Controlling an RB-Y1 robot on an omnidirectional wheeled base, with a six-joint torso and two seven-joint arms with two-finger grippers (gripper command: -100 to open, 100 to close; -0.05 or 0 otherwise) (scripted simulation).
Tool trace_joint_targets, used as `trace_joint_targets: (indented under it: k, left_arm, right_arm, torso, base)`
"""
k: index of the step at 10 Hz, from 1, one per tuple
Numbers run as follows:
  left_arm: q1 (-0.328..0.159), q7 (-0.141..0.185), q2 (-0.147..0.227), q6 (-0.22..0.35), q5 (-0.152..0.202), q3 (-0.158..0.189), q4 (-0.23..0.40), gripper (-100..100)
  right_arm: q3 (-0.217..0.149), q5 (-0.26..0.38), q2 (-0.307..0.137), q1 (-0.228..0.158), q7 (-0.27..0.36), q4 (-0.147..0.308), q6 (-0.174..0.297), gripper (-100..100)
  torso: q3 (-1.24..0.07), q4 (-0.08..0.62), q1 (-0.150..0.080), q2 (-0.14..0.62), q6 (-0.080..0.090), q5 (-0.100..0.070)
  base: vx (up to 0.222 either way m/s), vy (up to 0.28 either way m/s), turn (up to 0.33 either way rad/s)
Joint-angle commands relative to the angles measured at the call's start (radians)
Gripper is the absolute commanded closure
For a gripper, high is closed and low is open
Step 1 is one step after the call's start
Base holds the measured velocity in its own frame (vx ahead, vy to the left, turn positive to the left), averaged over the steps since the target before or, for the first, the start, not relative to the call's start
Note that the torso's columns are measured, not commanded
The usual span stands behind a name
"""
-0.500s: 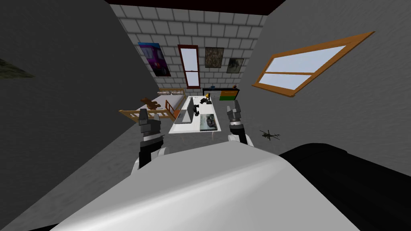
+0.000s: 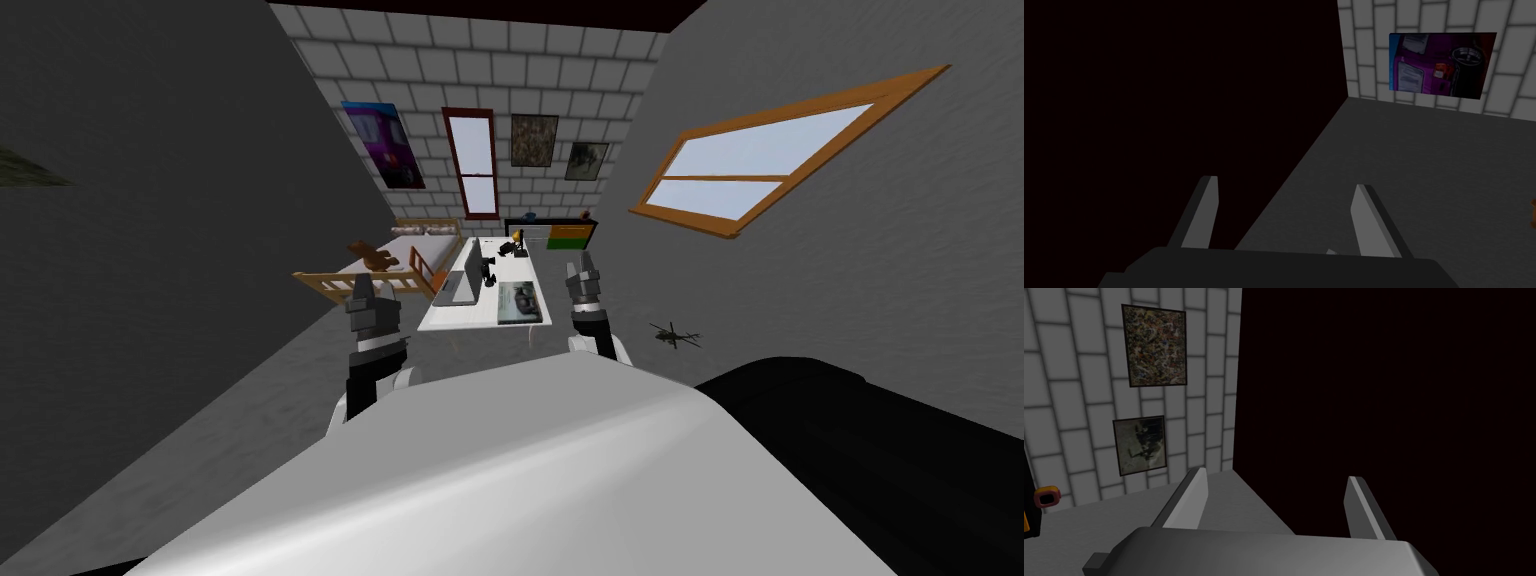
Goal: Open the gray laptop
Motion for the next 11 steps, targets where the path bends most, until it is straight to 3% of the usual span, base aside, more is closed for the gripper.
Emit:
trace_joint_targets:
  k: [1, 4, 5, 7, 11]
  left_arm:
    - [0.000, 0.000, 0.000, 0.000, 0.000, 0.000, 0.000, 0]
    - [0.000, 0.000, 0.000, 0.000, 0.000, 0.000, 0.000, 0]
    - [-0.005, -0.002, 0.031, 0.015, -0.004, 0.006, 0.006, -100]
    - [-0.018, -0.007, 0.066, 0.051, -0.014, 0.022, 0.019, -100]
    - [-0.043, -0.017, 0.101, 0.122, -0.034, 0.052, 0.047, -100]
  right_arm:
    - [0.000, 0.000, 0.000, 0.000, 0.000, 0.000, 0.000, 0]
    - [0.000, 0.000, 0.000, 0.000, 0.000, 0.000, 0.000, 0]
    - [0.000, 0.000, 0.000, 0.000, 0.000, 0.000, 0.000, 0]
    - [0.000, 0.000, 0.000, 0.000, 0.000, 0.000, 0.000, 0]
    - [0.000, 0.000, 0.000, 0.000, 0.000, 0.000, 0.000, 0]
  torso:
    - [-0.147, 0.074, 0.000, 0.074, 0.000, 0.000]
    - [-0.590, 0.295, 0.000, 0.296, 0.000, 0.000]
    - [-0.738, 0.369, 0.000, 0.369, 0.000, 0.000]
    - [-0.827, 0.412, 0.000, 0.412, 0.000, 0.000]
    - [-0.831, 0.416, 0.000, 0.416, 0.000, 0.000]
  base:
    - [0.000, 0.000, 0.000]
    - [0.000, 0.000, 0.000]
    - [0.012, -0.007, -0.072]
    - [0.021, -0.014, -0.155]
    - [0.023, -0.015, -0.117]
